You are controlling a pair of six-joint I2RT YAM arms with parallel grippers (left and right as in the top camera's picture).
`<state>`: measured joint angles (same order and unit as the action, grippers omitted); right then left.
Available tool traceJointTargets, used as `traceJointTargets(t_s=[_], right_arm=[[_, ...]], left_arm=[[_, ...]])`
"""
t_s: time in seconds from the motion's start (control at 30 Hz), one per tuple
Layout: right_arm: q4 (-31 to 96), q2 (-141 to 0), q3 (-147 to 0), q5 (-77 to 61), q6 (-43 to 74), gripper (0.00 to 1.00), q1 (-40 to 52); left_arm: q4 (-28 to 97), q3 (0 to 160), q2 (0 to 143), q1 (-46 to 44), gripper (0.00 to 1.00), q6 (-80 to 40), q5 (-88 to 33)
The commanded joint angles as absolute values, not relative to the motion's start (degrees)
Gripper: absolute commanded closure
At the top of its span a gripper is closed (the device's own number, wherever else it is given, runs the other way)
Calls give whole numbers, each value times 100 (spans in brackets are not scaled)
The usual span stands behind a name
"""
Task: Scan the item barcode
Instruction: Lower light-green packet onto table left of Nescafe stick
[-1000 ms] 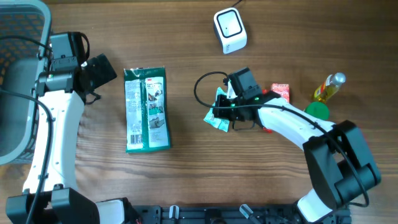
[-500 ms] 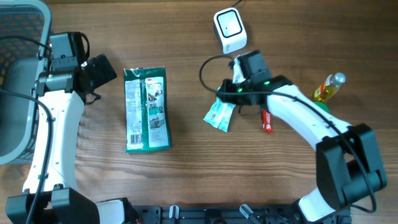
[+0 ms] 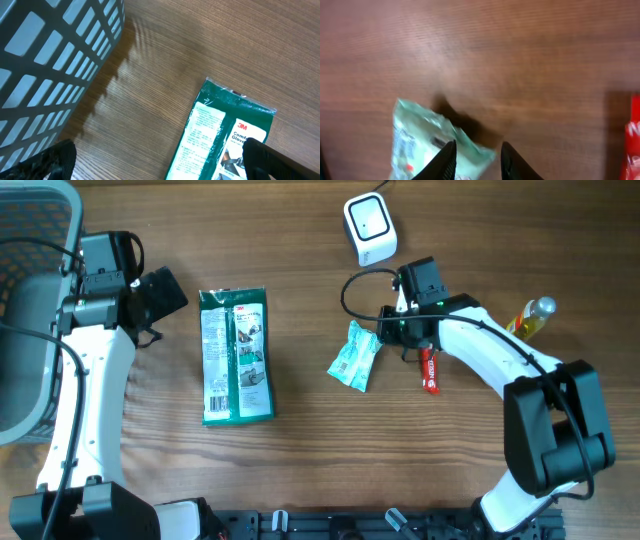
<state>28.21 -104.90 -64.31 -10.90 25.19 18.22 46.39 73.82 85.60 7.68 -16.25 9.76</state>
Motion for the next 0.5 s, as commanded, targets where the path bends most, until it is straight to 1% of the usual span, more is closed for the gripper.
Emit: traceJointTargets(t_s=[0.0, 0.23, 0.47], right_arm=[[2974, -10556, -6418, -1514, 2418, 70, 1839], [3824, -10556, -6324, -1706, 2910, 70, 2084], [3778, -10556, -6324, -1938, 3212, 70, 2805]], left_arm=[[4626, 7415, 8549, 801, 0, -1697, 987], [4626, 7415, 8549, 801, 0, -1697, 987], [4626, 7415, 8549, 801, 0, -1697, 987]])
